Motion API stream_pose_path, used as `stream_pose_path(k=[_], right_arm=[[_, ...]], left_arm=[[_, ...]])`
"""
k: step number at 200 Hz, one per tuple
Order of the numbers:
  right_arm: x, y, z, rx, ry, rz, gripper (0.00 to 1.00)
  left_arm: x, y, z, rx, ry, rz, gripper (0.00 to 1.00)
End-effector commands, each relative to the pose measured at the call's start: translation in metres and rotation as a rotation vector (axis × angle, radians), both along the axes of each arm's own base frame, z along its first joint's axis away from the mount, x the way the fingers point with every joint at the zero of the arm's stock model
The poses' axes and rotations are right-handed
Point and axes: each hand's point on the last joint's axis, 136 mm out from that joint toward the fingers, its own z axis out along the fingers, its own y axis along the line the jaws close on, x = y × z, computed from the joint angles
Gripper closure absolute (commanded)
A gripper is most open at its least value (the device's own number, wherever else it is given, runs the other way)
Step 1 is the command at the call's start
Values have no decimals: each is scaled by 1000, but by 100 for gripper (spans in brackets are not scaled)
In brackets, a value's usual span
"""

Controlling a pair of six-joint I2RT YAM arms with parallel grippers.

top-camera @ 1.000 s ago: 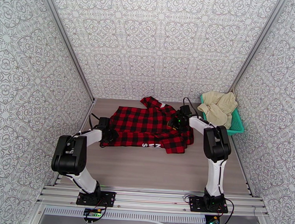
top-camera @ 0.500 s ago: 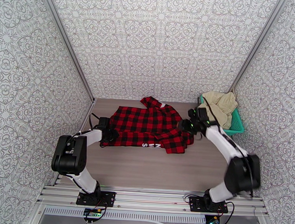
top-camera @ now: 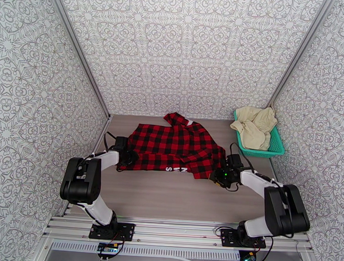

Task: Fold and stack the mixed laundry pile

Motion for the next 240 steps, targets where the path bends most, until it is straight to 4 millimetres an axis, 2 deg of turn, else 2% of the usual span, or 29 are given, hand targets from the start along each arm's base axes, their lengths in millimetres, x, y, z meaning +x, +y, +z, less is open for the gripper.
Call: stream_pose_path(k=[1, 19, 72, 89, 126, 150, 240], right_arm=[[32, 7, 17, 27, -106, 24, 63], [38, 7, 20, 14, -114, 37, 68], [43, 7, 40, -3, -128, 65, 100], [46, 10, 59, 15, -142, 73, 100], [60, 18, 114, 65, -224, 80, 100], [70, 23, 141, 93, -258, 80, 100], [92, 37, 191, 169, -324, 81, 100]], left_arm=[[-6, -1, -2, -13, 15, -18, 62], [-6, -2, -2, -12, 16, -20, 62], [-6, 0, 0, -9, 11, -19, 62], [-6, 1, 1, -7, 11, -18, 62], [-6, 3, 2, -1, 9, -13, 62], [-7, 3, 0, -1, 14, -13, 62], [-10, 7, 3, 12, 15, -10, 62]])
